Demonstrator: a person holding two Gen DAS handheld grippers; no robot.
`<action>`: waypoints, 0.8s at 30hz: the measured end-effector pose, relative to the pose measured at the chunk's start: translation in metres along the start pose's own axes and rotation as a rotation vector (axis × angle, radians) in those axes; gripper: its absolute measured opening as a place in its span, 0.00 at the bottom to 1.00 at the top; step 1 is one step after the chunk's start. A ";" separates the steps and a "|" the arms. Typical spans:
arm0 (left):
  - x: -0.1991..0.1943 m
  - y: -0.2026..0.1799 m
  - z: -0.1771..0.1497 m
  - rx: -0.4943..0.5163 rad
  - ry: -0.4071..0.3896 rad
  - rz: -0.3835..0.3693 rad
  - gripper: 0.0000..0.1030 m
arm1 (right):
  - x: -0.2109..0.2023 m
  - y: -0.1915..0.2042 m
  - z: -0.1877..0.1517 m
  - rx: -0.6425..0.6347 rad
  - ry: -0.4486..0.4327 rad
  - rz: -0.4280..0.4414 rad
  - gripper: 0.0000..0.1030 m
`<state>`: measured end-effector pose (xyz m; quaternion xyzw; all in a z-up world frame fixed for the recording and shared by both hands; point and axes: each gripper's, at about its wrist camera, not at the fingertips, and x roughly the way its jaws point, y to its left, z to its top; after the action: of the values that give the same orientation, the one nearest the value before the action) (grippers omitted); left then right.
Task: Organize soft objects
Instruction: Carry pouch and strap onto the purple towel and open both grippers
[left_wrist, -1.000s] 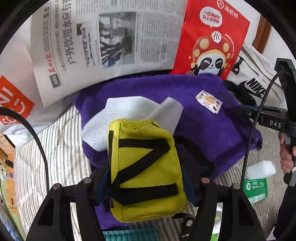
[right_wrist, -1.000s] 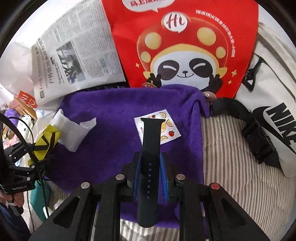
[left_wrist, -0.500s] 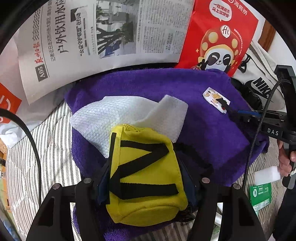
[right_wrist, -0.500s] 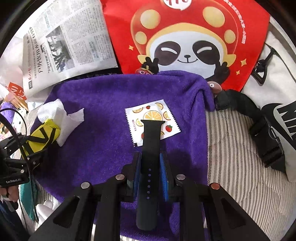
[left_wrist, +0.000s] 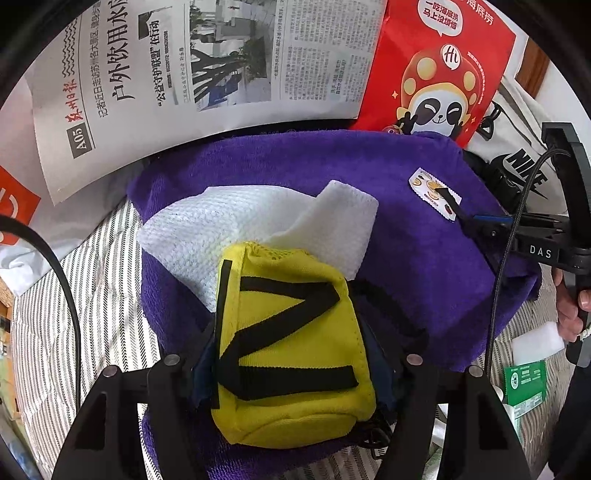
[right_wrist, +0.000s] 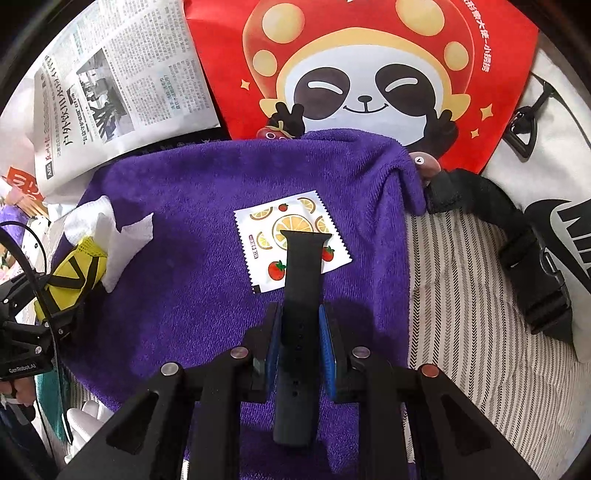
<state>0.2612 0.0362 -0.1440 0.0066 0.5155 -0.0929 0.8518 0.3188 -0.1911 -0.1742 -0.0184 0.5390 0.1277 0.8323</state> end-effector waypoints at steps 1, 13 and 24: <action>0.001 0.000 0.000 -0.001 0.002 -0.001 0.66 | 0.001 -0.001 0.001 0.000 0.002 0.002 0.21; -0.011 -0.002 -0.007 0.005 0.043 0.008 0.69 | -0.027 0.002 -0.007 -0.010 -0.038 -0.016 0.51; -0.069 0.000 -0.042 -0.019 -0.005 0.060 0.70 | -0.101 0.026 -0.059 -0.036 -0.134 -0.010 0.52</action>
<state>0.1933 0.0508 -0.1025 0.0140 0.5139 -0.0624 0.8554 0.2215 -0.1956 -0.1053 -0.0277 0.4796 0.1342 0.8667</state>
